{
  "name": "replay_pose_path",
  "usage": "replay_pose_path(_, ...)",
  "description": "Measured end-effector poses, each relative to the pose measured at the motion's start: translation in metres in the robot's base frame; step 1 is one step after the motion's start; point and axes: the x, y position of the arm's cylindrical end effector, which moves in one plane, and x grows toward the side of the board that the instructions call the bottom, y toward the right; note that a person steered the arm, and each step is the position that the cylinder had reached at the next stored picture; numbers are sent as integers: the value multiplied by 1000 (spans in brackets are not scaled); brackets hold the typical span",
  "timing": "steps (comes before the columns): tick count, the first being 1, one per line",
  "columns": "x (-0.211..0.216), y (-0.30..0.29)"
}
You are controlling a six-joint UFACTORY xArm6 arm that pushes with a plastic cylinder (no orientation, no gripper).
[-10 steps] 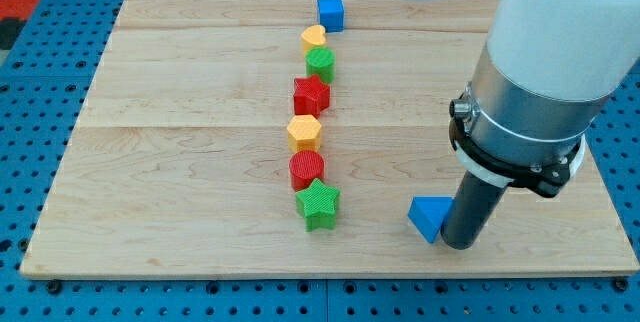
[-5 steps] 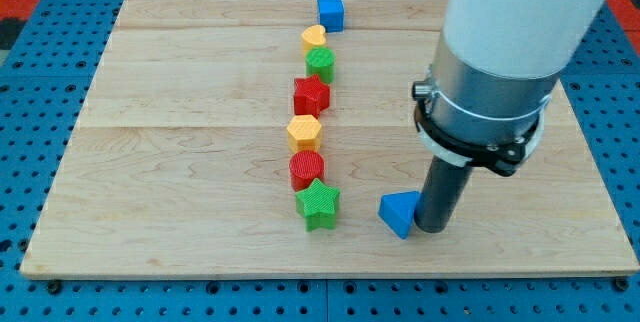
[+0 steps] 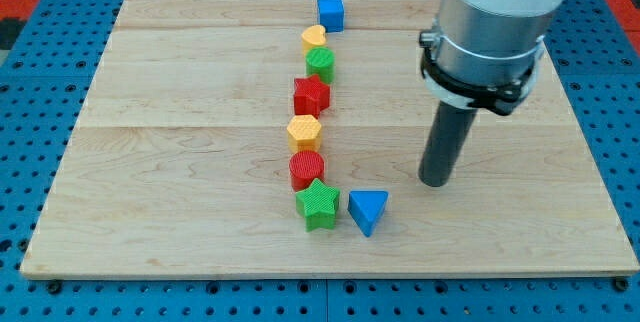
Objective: Place the blue triangle below to the green star
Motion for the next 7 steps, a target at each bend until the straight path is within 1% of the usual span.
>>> replay_pose_path(1, 2, -30)
replay_pose_path(4, 45, -39)
replay_pose_path(7, 61, -59)
